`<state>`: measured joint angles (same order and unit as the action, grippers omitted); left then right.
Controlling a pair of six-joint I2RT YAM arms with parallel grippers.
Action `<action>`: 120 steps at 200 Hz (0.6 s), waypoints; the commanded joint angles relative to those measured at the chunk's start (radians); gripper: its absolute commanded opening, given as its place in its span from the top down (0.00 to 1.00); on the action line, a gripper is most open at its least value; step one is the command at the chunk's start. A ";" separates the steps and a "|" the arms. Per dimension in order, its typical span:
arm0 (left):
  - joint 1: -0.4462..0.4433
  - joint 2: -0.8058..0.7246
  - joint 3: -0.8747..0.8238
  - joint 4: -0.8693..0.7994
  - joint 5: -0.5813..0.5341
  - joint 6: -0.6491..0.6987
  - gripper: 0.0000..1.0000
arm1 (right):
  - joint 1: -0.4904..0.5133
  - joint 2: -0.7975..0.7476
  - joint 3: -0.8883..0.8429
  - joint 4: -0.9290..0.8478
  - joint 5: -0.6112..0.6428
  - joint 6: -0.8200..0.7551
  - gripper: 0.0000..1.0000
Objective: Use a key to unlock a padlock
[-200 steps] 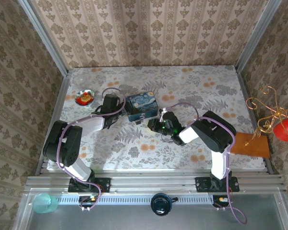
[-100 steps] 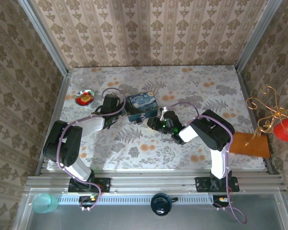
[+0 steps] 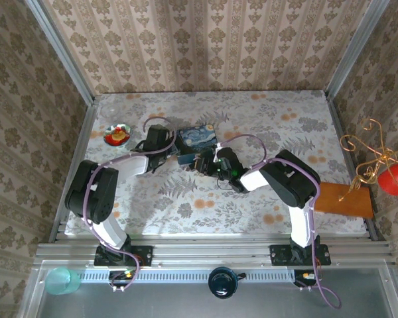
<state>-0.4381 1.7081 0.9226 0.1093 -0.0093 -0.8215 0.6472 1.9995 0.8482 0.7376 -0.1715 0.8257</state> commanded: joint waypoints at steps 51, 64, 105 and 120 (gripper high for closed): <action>-0.012 0.149 0.014 -0.261 -0.077 -0.030 0.33 | 0.048 0.034 0.105 -0.355 0.139 -0.061 0.57; -0.011 0.149 0.015 -0.261 -0.078 -0.030 0.33 | 0.048 0.049 0.132 -0.390 0.134 -0.060 0.56; -0.005 0.140 0.010 -0.257 -0.079 -0.034 0.33 | 0.049 0.077 0.218 -0.562 0.168 -0.062 0.55; -0.005 0.139 0.010 -0.257 -0.077 -0.036 0.33 | 0.052 0.084 0.250 -0.614 0.177 -0.059 0.55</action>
<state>-0.4446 1.7676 0.9909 0.1089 -0.0490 -0.8619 0.6945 2.0068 1.0698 0.3157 -0.0471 0.7799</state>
